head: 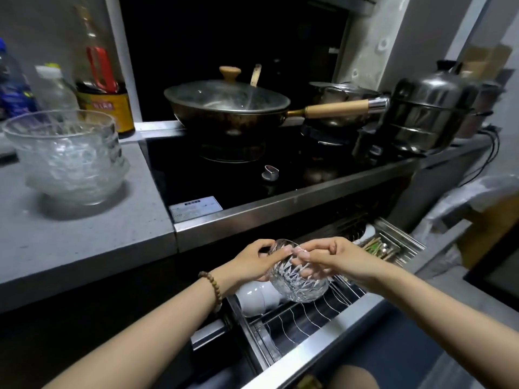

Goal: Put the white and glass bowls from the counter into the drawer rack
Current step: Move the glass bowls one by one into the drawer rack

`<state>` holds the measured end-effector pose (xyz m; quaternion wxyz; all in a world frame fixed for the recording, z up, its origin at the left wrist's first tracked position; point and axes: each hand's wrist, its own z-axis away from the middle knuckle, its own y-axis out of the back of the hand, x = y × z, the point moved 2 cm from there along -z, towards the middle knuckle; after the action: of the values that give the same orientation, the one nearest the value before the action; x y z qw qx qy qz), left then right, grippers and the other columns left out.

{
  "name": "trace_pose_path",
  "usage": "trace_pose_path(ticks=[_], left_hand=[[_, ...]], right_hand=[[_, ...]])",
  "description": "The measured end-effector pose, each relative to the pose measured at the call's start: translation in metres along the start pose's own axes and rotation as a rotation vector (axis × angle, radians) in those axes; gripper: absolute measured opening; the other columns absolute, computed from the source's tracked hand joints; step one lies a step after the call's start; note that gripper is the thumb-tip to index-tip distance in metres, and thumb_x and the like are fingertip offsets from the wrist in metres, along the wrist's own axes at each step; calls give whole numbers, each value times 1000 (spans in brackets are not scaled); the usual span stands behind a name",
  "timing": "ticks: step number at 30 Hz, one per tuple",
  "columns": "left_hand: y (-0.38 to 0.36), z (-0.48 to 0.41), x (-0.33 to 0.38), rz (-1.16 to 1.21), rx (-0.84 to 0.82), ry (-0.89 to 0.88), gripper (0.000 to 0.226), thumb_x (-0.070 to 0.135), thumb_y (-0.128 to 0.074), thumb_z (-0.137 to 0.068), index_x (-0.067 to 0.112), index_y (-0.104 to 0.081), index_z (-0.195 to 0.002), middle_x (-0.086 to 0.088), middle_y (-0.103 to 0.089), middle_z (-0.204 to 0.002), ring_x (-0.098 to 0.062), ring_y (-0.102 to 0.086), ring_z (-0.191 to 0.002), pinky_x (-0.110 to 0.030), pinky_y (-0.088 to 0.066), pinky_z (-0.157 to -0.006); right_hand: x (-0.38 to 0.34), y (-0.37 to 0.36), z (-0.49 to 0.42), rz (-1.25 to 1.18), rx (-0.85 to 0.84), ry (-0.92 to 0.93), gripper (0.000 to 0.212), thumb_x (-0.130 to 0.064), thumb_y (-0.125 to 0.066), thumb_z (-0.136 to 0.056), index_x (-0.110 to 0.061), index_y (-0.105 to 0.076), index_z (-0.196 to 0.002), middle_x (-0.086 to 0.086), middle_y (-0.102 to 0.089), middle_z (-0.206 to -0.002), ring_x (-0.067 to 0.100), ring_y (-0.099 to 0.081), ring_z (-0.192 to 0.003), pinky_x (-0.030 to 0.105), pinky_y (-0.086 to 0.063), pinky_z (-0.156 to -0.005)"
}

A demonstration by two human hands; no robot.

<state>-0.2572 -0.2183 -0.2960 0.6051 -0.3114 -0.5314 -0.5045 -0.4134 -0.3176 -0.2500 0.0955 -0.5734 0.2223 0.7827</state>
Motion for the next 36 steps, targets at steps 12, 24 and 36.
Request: trace_pose_path(ticks=[12, 24, 36], left_hand=[[18, -31, -130, -405, 83, -11, 42, 43, -40, -96, 22, -50, -131, 2, -53, -136, -11, -45, -126, -22, -31, -107], [12, -25, -193, -805, 103, -72, 61, 52, -28, -96, 23, -20, -149, 9, -17, -157, -8, 6, -146, -34, 6, -119], [8, -23, -214, -853, 139, -164, 61, 54, -31, -95, 24, -26, -147, 13, -15, -156, -4, 13, -143, -32, -3, -120]], right_hand=[[92, -26, -67, -259, 3, -420, 9, -12, -66, -84, -12, -73, -91, -2, -77, -78, 6, -71, -66, 18, -55, -59], [166, -51, -108, -186, -34, -699, 12, -12, -59, -90, -8, -67, -97, 3, -70, -80, 7, -63, -56, 19, -52, -45], [186, -68, -118, -223, -112, -784, 15, -8, -51, -94, -6, -65, -93, 0, -71, -74, 6, -67, -59, 17, -52, -48]])
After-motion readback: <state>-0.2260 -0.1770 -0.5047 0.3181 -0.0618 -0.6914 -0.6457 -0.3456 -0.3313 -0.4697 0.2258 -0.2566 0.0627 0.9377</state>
